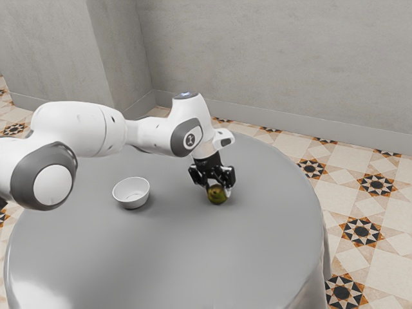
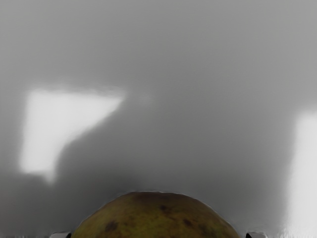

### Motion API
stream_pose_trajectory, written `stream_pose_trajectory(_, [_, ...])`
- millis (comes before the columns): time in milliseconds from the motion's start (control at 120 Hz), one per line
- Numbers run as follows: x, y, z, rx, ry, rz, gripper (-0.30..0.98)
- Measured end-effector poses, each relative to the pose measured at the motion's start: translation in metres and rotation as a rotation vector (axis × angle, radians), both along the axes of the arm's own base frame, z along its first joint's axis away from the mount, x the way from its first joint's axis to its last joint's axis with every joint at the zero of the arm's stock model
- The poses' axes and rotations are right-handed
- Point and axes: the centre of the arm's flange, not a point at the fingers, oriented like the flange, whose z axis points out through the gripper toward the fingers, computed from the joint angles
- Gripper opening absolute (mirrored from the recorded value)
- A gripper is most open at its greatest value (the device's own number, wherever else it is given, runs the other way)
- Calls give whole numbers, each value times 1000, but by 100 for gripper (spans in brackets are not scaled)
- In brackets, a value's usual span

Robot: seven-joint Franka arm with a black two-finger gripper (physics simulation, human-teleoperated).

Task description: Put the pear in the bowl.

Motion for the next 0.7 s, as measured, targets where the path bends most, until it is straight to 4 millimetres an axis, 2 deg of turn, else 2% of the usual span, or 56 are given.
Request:
stream_pose_trajectory(367, [-9,5,-7,13,90,-3,44])
stream_pose_trajectory(542, [-10,17,14,32,96,7,43])
stream_pose_trajectory(700, [-17,43,36,65,106,37,41])
